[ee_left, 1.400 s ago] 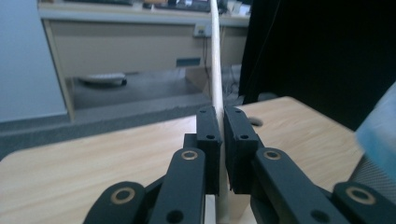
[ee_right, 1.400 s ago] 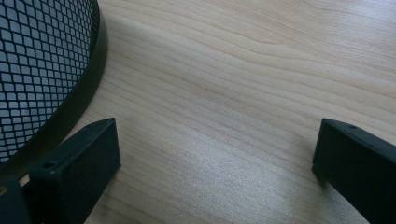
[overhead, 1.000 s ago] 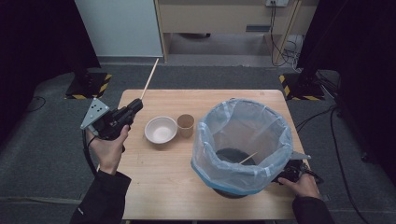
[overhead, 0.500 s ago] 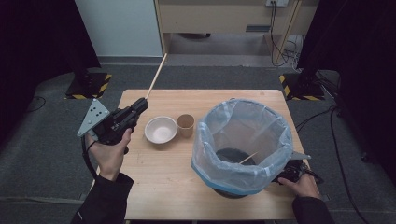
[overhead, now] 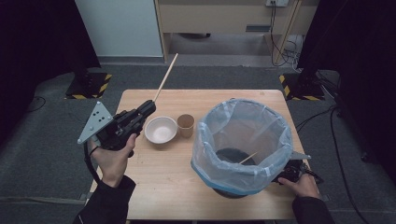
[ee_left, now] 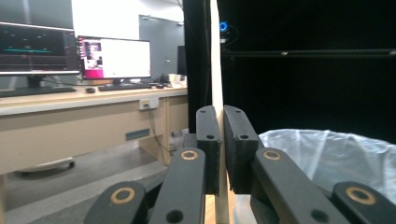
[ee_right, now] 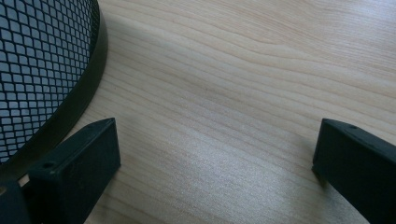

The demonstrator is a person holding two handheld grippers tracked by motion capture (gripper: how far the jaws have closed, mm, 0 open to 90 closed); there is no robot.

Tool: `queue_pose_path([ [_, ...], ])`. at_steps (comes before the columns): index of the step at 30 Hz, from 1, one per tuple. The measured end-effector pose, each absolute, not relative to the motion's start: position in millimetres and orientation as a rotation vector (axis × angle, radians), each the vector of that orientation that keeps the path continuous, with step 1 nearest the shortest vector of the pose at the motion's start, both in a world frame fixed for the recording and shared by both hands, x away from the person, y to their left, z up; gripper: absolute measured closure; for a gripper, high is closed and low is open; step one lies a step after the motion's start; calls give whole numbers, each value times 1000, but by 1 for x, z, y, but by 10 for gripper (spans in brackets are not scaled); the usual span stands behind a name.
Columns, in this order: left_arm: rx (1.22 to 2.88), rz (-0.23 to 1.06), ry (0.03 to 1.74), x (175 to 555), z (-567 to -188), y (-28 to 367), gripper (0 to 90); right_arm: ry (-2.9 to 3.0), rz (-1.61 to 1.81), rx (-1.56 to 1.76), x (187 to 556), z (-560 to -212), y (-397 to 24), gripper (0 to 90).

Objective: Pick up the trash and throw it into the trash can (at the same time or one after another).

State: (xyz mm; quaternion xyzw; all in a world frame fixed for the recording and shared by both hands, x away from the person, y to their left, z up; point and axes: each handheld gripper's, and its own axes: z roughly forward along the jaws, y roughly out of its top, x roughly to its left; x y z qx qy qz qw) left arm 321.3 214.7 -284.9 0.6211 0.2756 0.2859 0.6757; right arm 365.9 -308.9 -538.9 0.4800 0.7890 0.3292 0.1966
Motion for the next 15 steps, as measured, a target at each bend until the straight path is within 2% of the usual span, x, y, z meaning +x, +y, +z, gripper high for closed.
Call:
queue_pose_path([
  [15, 1429, 599, 510, 307, -279, 183, 851, 2210, 921, 1342, 366, -539, -309, 9],
])
